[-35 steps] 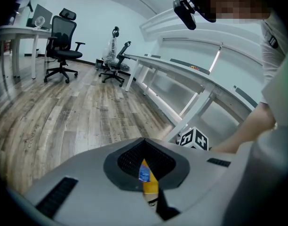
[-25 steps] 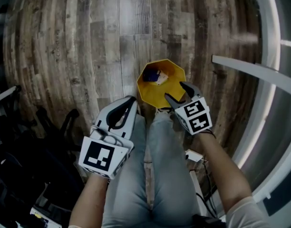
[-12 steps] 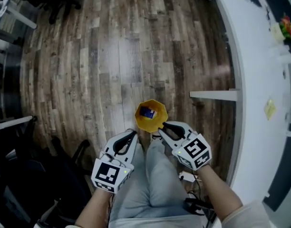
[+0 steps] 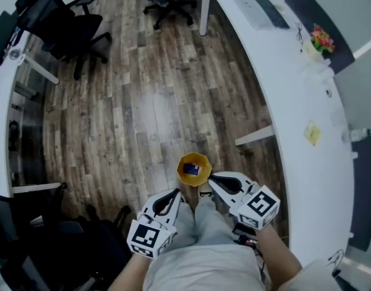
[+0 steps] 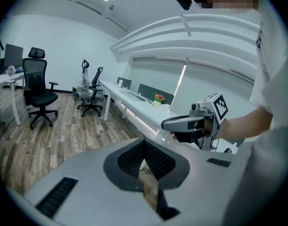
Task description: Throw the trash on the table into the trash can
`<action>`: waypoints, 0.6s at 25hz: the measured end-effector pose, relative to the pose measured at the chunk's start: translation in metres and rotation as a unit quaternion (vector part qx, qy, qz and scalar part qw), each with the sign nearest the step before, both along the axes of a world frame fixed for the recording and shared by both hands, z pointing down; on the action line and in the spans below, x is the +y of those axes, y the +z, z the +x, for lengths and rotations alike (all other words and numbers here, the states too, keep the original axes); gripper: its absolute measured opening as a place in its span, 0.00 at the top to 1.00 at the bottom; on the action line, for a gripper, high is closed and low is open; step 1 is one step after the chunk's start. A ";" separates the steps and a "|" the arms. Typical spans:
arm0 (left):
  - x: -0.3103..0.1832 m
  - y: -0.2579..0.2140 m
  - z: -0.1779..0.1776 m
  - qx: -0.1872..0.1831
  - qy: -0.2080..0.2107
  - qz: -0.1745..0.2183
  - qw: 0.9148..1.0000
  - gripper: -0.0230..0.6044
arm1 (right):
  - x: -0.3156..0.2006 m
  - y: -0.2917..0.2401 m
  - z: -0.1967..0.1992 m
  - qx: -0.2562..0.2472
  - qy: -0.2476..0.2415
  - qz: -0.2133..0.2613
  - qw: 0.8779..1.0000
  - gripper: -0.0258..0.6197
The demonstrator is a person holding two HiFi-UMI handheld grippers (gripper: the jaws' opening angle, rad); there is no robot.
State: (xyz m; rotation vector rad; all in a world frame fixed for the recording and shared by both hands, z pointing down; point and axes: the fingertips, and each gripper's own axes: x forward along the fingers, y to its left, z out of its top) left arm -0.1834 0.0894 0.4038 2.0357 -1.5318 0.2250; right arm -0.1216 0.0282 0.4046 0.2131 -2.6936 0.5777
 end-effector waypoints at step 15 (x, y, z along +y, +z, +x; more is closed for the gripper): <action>-0.016 -0.068 0.010 -0.008 0.003 0.056 0.998 0.96 | -0.014 -0.086 0.009 -0.048 0.028 0.034 0.998 0.90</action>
